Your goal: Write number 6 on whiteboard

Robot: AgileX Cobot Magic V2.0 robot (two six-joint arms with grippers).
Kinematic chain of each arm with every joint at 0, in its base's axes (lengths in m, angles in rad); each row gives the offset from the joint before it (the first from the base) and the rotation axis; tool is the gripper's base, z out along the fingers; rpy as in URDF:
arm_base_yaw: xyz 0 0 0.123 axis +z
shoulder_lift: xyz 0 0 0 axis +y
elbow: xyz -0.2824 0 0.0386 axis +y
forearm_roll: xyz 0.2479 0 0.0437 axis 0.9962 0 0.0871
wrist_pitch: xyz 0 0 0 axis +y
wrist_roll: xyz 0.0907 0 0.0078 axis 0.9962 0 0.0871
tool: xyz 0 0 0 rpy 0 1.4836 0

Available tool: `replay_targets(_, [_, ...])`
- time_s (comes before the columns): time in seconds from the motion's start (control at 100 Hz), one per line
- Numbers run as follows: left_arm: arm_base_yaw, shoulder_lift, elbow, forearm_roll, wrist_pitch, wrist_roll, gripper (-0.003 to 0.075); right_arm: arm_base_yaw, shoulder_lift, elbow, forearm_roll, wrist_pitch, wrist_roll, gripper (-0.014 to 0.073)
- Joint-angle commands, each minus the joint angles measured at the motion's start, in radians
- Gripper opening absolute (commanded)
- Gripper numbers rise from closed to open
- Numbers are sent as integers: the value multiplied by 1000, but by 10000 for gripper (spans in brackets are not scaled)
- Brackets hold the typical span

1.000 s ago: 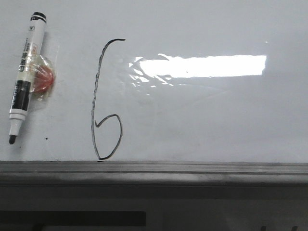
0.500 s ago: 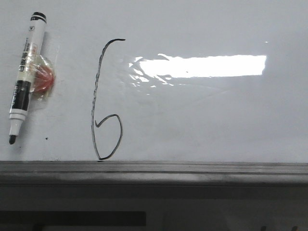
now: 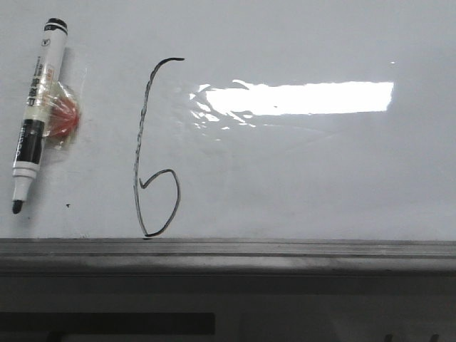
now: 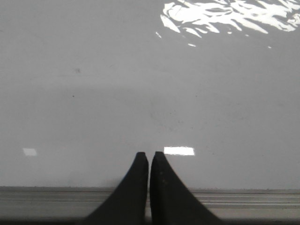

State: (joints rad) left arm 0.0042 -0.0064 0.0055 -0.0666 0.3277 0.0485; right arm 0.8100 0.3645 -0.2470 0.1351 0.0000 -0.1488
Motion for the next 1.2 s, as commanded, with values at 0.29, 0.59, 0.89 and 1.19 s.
replay_targets(0.29, [2, -31, 44, -1, -50, -10, -19, -401, -6, 53, -100, -91, 24, -64])
replay_targets(0.59, [2, -31, 44, -1, -50, -10, -19, -770, -200, 174, -179, -83, 138, -64])
replay_targets(0.89, [2, -31, 44, -1, -50, -10, -19, -870, -330, 289, -172, 61, 141, -64])
replay_targets(1.19, [2, -29, 44, -1, -50, -10, -19, -870, -395, 287, -178, 280, 141, -64])
